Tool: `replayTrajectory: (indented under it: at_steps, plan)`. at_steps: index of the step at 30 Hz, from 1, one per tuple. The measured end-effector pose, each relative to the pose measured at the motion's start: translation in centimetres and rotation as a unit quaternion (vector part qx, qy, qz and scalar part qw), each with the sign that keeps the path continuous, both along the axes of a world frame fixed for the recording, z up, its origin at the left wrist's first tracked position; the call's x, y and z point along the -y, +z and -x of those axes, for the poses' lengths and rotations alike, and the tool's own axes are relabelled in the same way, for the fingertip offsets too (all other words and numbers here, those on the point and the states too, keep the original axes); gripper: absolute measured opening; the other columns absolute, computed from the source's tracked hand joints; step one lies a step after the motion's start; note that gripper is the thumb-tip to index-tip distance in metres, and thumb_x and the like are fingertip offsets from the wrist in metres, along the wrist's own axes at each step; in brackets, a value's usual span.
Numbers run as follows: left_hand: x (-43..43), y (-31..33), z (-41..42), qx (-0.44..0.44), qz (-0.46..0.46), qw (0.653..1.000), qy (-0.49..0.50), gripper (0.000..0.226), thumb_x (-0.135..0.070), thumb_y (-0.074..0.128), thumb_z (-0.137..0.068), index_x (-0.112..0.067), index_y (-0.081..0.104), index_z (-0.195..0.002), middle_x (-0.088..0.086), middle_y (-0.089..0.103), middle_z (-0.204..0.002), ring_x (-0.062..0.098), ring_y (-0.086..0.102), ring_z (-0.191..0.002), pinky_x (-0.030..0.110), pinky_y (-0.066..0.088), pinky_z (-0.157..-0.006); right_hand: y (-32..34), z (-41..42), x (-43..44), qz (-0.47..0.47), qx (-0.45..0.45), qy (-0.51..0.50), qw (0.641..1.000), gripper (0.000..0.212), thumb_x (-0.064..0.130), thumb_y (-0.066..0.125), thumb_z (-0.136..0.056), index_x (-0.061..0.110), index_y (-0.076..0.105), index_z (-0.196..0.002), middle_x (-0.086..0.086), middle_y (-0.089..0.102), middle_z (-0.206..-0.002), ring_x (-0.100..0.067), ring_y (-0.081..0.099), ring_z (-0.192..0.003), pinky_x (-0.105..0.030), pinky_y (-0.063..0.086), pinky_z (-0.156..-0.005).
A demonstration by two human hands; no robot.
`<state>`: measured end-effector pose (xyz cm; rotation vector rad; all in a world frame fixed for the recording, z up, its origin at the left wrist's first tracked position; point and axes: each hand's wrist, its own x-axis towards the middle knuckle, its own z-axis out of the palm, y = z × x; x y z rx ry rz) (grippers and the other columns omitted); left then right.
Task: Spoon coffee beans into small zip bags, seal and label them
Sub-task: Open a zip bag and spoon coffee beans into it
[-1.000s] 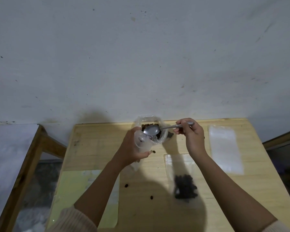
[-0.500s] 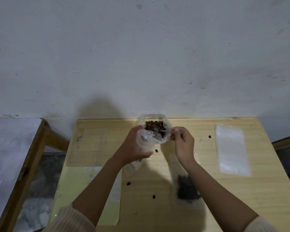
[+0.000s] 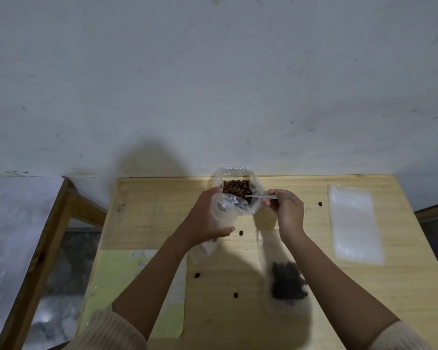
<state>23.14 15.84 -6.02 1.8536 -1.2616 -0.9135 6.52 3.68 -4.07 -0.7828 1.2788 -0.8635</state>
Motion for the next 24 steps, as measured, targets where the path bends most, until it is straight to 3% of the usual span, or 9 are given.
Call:
replayTrajectory:
  at_steps: [2, 7, 12, 17, 21, 24]
  plan:
    - [0.1, 0.0, 0.1, 0.019, -0.003, 1.0, 0.004, 0.098, -0.044, 0.081, -0.054, -0.028, 0.029, -0.136, -0.01, 0.034, -0.137, 0.011, 0.043, -0.12, 0.034, 0.045, -0.098, 0.4, 0.7, 0.4, 0.005, 0.012, -0.018, 1.0, 0.026, -0.003, 0.047, -0.091, 0.006, 0.063, -0.073, -0.007, 0.064, -0.072, -0.02, 0.061, -0.063, -0.018, 0.054, -0.06]
    - [-0.1, 0.0, 0.1, 0.062, -0.002, 0.998, -0.001, 0.097, -0.055, 0.075, -0.053, -0.03, 0.03, -0.135, -0.009, 0.039, -0.135, 0.014, 0.047, -0.116, 0.042, 0.046, -0.095, 2.3, 1.9, 0.8, 0.038, 0.027, -0.037, 0.998, 0.028, -0.005, 0.046, -0.089, 0.006, 0.062, -0.069, -0.007, 0.062, -0.071, -0.019, 0.058, -0.06, -0.022, 0.054, -0.066]
    - [-0.2, -0.1, 0.2, 0.092, 0.011, 0.996, -0.011, 0.1, -0.058, 0.072, -0.055, -0.026, 0.027, -0.138, -0.002, 0.038, -0.137, 0.016, 0.044, -0.12, 0.046, 0.045, -0.095, 4.6, 2.3, 0.1, 0.096, 0.047, 0.037, 0.994, 0.027, -0.005, 0.045, -0.09, 0.004, 0.061, -0.07, -0.007, 0.064, -0.071, -0.015, 0.056, -0.051, -0.023, 0.053, -0.061]
    - [-0.2, -0.3, 0.5, 0.091, 0.015, 0.996, -0.004, 0.102, -0.06, 0.07, -0.053, -0.024, 0.027, -0.138, 0.001, 0.038, -0.138, 0.016, 0.043, -0.121, 0.044, 0.046, -0.095, 5.0, 2.1, -1.4, 0.173, 0.014, 0.159, 0.972, 0.021, 0.0, 0.048, -0.092, 0.001, 0.065, -0.079, -0.015, 0.062, -0.065, -0.015, 0.059, -0.056, -0.022, 0.052, -0.06]
    - [-0.5, -0.4, 0.6, 0.081, 0.027, 0.996, -0.011, 0.101, -0.057, 0.072, -0.055, -0.028, 0.024, -0.14, -0.001, 0.04, -0.135, 0.014, 0.049, -0.112, 0.043, 0.048, -0.09, 4.8, 2.3, -1.6, 0.19, 0.02, 0.103, 0.976, 0.021, 0.003, 0.048, -0.094, 0.003, 0.065, -0.081, -0.01, 0.062, -0.064, -0.014, 0.059, -0.056, -0.022, 0.051, -0.061]
    - [-0.7, -0.3, 0.6, 0.071, 0.033, 0.997, -0.01, 0.1, -0.055, 0.074, -0.056, -0.031, 0.024, -0.139, -0.004, 0.039, -0.137, 0.015, 0.055, -0.105, 0.042, 0.049, -0.089, 3.4, 2.5, -1.2, 0.235, -0.062, 0.084, 0.966, 0.021, 0.009, 0.051, -0.094, 0.016, 0.066, -0.083, -0.003, 0.064, -0.073, -0.021, 0.062, -0.068, -0.032, 0.054, -0.071]
